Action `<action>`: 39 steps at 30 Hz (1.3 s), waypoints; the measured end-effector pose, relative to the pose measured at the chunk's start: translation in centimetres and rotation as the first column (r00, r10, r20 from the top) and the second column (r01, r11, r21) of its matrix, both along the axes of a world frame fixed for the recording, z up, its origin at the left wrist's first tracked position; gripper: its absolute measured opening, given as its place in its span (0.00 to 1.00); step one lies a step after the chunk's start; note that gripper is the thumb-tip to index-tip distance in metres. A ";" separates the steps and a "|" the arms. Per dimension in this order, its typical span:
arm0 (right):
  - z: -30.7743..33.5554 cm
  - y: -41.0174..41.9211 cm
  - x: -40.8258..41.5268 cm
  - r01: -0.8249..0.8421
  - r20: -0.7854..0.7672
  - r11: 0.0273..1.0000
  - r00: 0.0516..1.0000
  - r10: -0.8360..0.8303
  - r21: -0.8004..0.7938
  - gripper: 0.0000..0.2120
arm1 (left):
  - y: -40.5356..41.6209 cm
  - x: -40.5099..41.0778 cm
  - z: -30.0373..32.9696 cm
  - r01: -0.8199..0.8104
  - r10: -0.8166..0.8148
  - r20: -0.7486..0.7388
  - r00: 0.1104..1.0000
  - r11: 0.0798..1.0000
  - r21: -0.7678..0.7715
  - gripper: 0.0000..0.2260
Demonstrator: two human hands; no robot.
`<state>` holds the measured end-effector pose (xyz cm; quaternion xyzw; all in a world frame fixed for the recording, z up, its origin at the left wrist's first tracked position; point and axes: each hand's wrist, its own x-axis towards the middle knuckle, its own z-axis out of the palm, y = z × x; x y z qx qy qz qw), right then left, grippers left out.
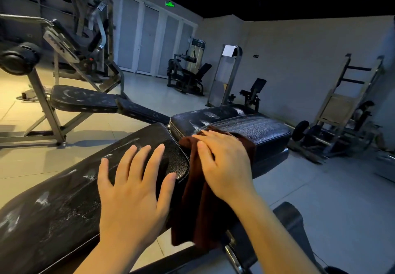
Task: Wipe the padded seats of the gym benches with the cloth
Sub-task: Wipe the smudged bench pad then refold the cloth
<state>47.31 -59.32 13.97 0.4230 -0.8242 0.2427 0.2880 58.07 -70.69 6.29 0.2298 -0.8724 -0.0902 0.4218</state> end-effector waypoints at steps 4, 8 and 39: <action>2.3 2.4 -3.2 0.122 0.015 0.990 0.992 -0.123 0.066 0.20 | -0.1 0.0 -0.1 -0.004 0.004 0.012 1.000 1.000 0.000 0.25; 5.4 4.9 -7.9 0.356 0.172 0.930 0.914 -0.367 0.096 0.18 | -0.2 0.0 -0.1 0.006 -0.005 0.022 1.000 1.000 -0.016 0.26; 4.2 0.9 -4.4 0.085 0.146 0.938 0.979 -0.141 0.336 0.16 | 0.3 0.0 0.0 -0.017 0.018 0.008 1.000 0.996 -0.083 0.24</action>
